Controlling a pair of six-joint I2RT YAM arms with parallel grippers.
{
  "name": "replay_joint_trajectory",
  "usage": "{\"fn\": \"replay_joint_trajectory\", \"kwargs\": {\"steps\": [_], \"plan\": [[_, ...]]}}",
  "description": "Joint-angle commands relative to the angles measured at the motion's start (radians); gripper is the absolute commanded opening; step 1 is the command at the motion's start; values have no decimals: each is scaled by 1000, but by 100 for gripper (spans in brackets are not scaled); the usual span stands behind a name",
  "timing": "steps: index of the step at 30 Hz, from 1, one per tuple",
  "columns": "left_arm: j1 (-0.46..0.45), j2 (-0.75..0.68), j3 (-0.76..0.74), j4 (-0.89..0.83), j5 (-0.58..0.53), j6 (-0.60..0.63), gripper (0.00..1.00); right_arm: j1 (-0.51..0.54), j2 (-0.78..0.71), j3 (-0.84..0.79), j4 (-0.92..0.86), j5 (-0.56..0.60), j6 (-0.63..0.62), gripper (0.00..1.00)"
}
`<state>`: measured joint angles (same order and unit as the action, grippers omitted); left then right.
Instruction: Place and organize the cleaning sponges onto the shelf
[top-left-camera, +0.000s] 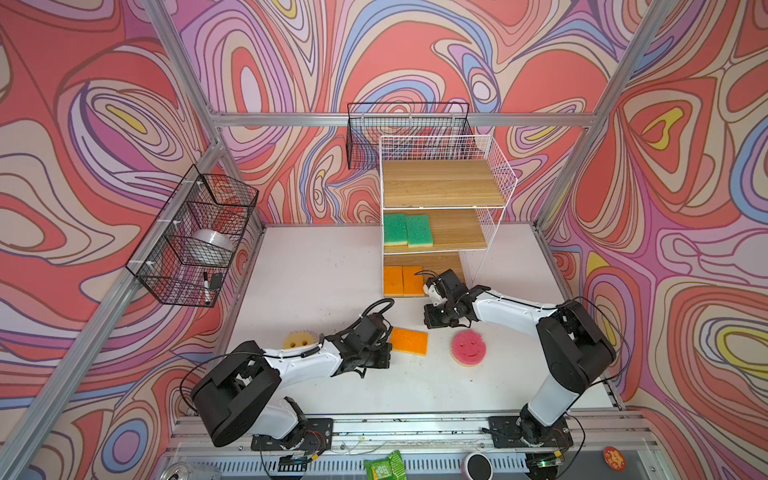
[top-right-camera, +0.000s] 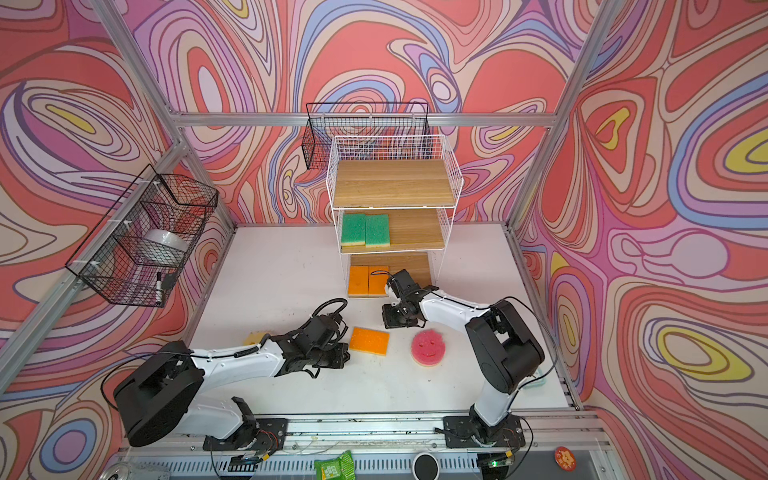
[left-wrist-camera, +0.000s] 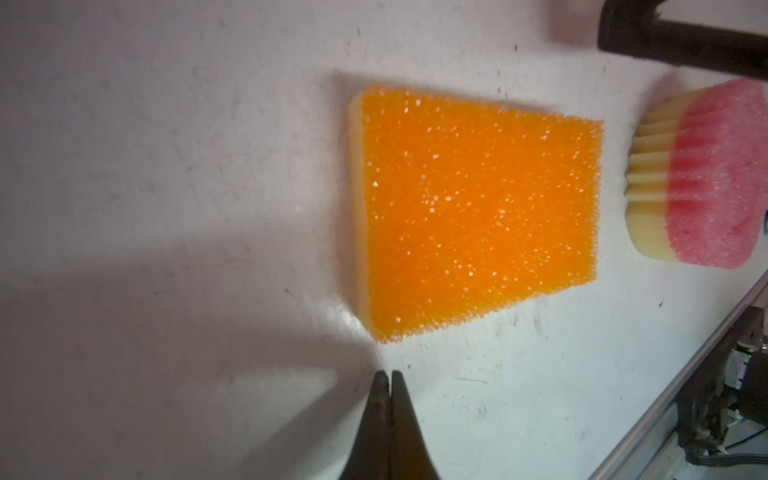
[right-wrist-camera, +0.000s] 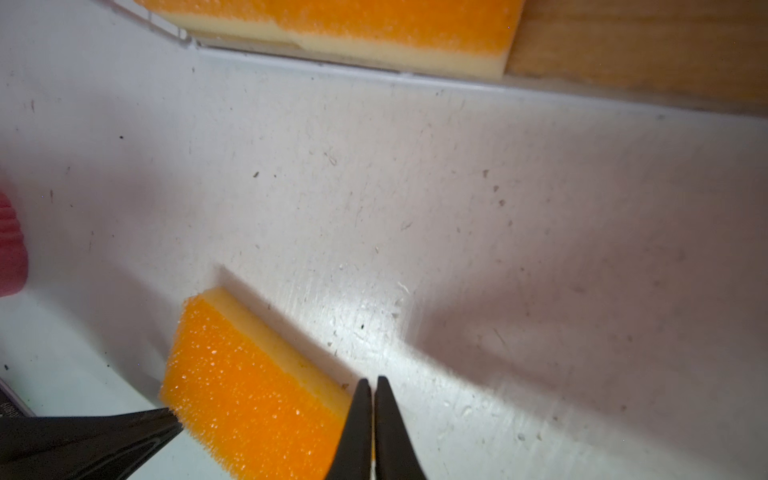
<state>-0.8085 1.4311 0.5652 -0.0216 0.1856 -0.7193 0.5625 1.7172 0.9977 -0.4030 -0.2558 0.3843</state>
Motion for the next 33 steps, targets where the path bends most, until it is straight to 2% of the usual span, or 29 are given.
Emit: {"fn": "replay_joint_trajectory", "kwargs": {"steps": [1,5,13,17,20,21,23,26,27,28,33], "plan": [[-1,47,49,36,-28,-5,1,2,8,-36,44,-34,24,5],[-1,106,81,63,-18,-3,0,2,-11,-61,43,-39,24,3],[12,154,136,95,-68,3,2,18,-107,-154,53,-62,61,2],[24,175,172,94,-67,16,3,27,-134,-180,55,-27,90,4],[32,166,173,89,-74,20,7,28,-153,-177,43,3,97,6],[36,158,171,88,-72,20,10,27,-159,-174,38,9,99,9],[43,133,164,77,-66,22,19,27,-172,-164,17,38,99,22],[42,63,144,38,-88,34,38,32,-196,-153,-20,100,99,49],[43,29,133,23,-100,39,45,42,-207,-151,-31,123,100,62],[43,-7,121,3,-114,44,51,60,-217,-145,-45,159,102,68],[47,-204,60,-97,-177,61,81,200,-265,-131,-51,304,108,82]]}}
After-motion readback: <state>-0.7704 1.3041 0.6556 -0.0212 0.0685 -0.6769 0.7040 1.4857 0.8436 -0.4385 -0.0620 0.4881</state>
